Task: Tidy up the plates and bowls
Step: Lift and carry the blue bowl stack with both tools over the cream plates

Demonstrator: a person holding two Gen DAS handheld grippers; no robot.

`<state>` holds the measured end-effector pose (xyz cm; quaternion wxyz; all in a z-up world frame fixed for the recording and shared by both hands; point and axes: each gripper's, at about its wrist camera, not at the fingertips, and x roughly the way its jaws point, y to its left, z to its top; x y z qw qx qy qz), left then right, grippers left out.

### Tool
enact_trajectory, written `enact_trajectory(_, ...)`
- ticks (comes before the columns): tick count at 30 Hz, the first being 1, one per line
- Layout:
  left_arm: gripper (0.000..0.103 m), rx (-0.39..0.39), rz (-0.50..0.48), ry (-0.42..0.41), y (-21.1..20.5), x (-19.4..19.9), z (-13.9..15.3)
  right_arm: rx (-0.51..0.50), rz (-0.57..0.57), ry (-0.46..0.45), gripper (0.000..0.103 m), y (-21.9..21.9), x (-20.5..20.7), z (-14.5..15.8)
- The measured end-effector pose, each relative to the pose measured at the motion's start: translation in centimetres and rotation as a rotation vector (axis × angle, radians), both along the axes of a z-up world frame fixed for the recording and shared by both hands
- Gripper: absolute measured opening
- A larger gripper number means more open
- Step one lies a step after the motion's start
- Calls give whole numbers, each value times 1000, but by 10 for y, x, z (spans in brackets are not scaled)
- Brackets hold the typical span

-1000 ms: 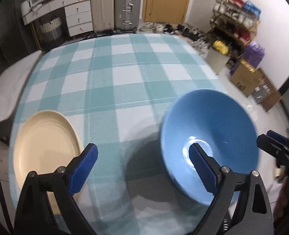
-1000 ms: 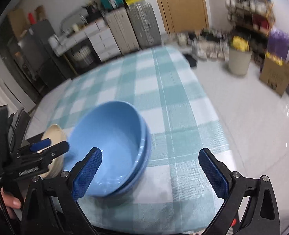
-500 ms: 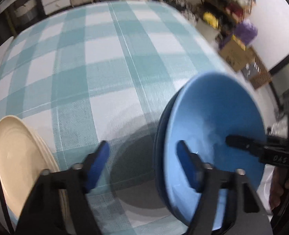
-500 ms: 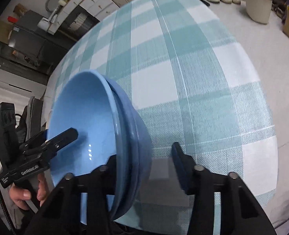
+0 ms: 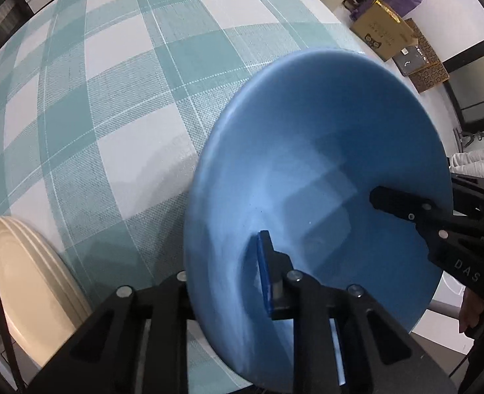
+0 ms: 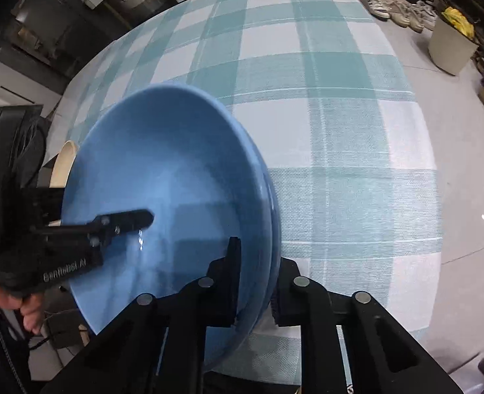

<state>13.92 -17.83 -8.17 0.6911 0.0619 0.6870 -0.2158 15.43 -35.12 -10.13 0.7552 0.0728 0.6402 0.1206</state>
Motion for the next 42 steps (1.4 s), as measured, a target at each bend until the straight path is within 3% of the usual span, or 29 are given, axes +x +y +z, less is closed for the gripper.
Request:
enact_trajectory(4,18,-11,12,38,2,1,2,3,-3,12,14,-1,1,1)
enact_trajectory(10,17,6,7,29,7,-1,16,37,-14,33,13,-2,2,9)
enact_trajectory(21,17,-17,71,53,46,6,39,35,16,43,13,27,18,44)
enact_trajectory(35,17,11,265,21,162,1,73,59,171,40,12,141,50,84)
enact_trajectory(42,17,27,362,34,230,-14,77,83,249,50,12,208,59,84)
